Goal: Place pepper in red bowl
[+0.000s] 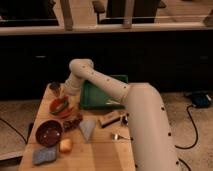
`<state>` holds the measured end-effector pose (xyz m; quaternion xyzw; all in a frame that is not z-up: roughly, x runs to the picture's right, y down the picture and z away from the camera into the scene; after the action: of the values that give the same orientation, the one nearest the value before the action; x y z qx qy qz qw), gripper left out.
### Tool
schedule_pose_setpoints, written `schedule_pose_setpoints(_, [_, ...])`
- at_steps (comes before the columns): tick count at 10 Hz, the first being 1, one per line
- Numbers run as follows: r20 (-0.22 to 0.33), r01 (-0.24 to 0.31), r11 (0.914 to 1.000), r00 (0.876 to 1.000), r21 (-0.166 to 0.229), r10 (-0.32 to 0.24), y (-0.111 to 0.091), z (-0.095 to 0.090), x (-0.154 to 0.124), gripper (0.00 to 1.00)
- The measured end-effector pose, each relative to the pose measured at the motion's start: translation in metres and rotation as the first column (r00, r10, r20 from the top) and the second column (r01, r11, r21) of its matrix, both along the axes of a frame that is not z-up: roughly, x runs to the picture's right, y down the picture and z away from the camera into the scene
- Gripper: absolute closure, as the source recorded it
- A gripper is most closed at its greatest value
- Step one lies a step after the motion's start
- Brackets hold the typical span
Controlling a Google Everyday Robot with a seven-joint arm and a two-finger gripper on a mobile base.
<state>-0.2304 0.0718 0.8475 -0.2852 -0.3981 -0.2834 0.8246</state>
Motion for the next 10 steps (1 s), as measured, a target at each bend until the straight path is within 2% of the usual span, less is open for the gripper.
schedule_pose_setpoints(5, [0.015,-0.012,0.9999,1.0,0.001,0.012,-0.0004,0.001,0.0036,0.2])
schedule_pose_setpoints(10, [0.061,-0.026,0.9996,0.998,0.013,0.025,-0.0004,0.0014,0.0097,0.2])
